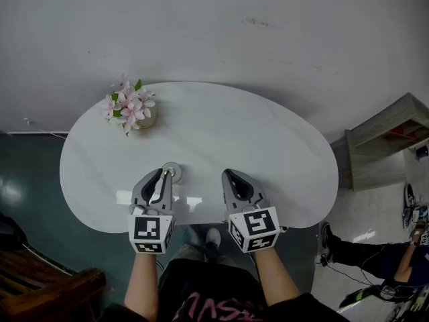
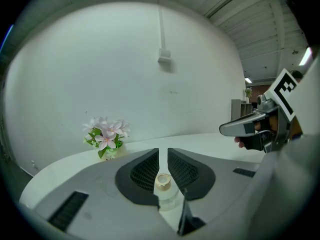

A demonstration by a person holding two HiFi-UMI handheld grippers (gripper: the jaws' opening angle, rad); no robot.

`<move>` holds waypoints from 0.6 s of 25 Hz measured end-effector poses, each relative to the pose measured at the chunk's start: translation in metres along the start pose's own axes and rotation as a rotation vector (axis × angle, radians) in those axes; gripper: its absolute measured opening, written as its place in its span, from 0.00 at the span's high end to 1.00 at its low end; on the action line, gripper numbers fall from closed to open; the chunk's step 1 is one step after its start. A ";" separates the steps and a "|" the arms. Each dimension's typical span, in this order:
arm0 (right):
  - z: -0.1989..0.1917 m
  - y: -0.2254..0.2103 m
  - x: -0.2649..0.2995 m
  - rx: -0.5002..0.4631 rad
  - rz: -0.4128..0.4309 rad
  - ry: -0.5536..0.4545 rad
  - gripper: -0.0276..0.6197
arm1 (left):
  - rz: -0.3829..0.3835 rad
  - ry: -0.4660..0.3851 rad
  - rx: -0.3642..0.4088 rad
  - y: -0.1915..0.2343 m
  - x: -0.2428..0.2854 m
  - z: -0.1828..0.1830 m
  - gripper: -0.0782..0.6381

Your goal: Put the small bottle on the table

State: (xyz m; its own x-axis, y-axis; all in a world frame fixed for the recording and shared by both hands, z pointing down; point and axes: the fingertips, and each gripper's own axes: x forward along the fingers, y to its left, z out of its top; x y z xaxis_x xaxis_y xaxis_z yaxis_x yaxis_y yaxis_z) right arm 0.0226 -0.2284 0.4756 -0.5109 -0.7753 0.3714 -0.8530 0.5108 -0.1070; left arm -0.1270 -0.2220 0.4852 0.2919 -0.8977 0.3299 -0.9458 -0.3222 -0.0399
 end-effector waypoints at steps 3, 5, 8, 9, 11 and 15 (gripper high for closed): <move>0.005 0.002 -0.004 -0.008 0.002 -0.014 0.85 | 0.005 -0.011 -0.005 0.000 -0.004 0.004 0.82; 0.008 0.003 -0.008 -0.011 0.003 -0.024 0.85 | 0.006 -0.022 -0.006 -0.002 -0.008 0.007 0.83; 0.013 0.004 -0.013 -0.015 0.003 -0.042 0.85 | 0.009 -0.034 0.001 -0.005 -0.013 0.013 0.84; 0.014 0.005 -0.015 -0.017 0.003 -0.048 0.85 | 0.010 -0.039 0.004 -0.005 -0.015 0.014 0.85; 0.017 0.006 -0.019 -0.022 0.005 -0.057 0.85 | 0.015 -0.049 0.007 -0.006 -0.019 0.018 0.85; 0.024 0.010 -0.025 -0.030 0.009 -0.077 0.85 | 0.030 -0.067 0.008 -0.004 -0.026 0.027 0.86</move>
State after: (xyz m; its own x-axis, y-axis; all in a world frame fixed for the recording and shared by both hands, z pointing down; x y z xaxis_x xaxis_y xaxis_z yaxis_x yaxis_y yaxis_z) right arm 0.0244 -0.2131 0.4435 -0.5258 -0.7964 0.2988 -0.8455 0.5277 -0.0814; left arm -0.1272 -0.2050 0.4515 0.2727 -0.9251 0.2643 -0.9532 -0.2970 -0.0560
